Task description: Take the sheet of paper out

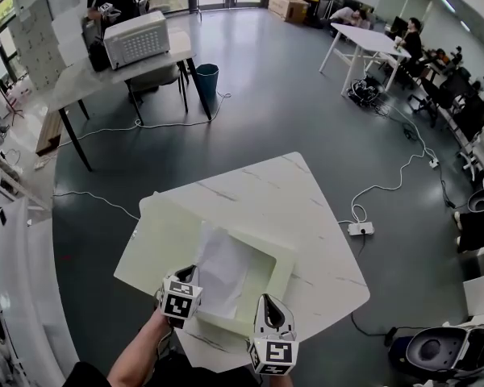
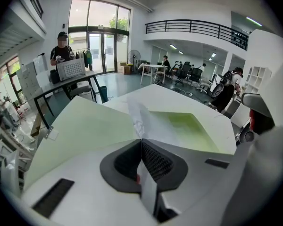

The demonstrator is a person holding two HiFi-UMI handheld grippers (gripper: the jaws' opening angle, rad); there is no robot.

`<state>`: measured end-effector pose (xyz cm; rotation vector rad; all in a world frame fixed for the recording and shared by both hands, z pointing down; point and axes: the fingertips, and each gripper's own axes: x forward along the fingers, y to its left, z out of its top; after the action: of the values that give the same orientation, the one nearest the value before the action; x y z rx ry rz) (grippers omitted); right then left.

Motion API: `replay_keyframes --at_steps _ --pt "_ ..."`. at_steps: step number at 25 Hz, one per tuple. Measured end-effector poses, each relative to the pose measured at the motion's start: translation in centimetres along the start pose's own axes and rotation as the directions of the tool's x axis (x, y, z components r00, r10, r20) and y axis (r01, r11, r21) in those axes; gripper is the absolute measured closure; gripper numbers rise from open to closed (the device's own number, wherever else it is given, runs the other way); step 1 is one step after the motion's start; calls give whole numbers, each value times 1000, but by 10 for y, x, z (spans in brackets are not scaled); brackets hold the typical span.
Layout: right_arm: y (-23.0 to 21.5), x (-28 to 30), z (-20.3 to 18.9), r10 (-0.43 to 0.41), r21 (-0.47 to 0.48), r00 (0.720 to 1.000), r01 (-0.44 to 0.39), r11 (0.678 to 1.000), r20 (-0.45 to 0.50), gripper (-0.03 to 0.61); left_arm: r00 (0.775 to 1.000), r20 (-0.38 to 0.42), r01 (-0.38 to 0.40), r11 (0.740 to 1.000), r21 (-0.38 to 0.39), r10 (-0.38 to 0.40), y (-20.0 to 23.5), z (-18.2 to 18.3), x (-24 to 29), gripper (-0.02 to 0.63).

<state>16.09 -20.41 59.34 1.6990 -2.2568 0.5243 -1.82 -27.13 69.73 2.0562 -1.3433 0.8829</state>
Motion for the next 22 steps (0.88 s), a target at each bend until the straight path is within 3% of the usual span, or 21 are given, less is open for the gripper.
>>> replay_keyframes --at_steps 12,18,22 --pt "34 -61 33 -59 -30 992 63 998 108 561 987 158 -2 997 77 -10 -8 36 -98 589" --pt "60 -90 42 -80 -49 984 89 995 161 561 969 246 3 994 110 -31 -17 35 -143 589" --pt "80 -111 49 -94 -57 977 106 993 193 561 944 327 6 990 139 -52 -19 44 -186 589"
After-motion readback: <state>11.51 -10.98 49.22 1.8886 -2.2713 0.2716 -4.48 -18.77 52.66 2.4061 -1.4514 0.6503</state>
